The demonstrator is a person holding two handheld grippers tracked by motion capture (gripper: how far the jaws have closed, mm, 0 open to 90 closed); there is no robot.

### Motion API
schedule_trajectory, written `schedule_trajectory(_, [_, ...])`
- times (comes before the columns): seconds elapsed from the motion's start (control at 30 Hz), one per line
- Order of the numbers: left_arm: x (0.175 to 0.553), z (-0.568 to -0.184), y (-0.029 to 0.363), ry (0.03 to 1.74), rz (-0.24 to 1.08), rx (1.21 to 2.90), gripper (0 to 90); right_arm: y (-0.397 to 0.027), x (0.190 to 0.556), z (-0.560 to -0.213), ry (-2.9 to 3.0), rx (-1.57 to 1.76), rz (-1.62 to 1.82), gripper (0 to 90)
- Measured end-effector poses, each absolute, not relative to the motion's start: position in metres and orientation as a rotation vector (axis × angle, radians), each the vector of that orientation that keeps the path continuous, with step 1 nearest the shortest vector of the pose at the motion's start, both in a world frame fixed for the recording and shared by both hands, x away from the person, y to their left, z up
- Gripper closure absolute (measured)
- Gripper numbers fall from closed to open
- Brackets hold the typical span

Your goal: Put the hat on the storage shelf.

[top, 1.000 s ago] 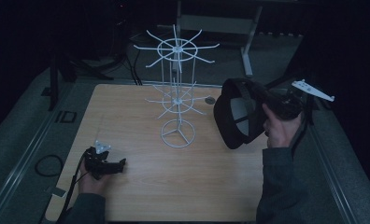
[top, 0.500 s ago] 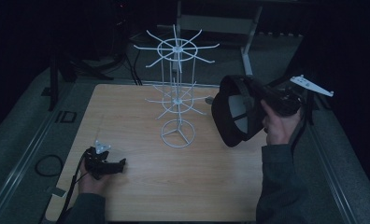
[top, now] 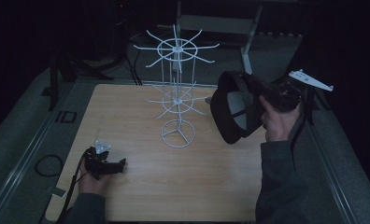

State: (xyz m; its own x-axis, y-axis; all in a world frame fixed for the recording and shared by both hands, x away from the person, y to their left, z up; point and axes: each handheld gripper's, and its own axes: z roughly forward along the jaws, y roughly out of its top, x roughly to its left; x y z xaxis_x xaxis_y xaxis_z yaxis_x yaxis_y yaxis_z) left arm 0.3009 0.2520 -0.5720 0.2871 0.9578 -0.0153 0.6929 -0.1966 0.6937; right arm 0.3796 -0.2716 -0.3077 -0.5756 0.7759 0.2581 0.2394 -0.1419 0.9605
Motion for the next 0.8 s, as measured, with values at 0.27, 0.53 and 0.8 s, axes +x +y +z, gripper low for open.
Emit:
schedule_trajectory(0.27, [0.301,-0.572,0.252,1.472,0.576,1.967,3.0,-0.266,0.381,-0.296,1.726,1.11,1.754,90.0])
schedule_trajectory(0.53, [0.301,-0.572,0.252,1.472,0.576,1.967,2.9,-0.261,0.383,-0.284,1.726,1.089,1.743,90.0])
schedule_trajectory(0.8, [0.301,-0.572,0.252,1.472,0.577,1.967,2.9,-0.253,0.39,-0.276,1.738,1.074,1.71,90.0])
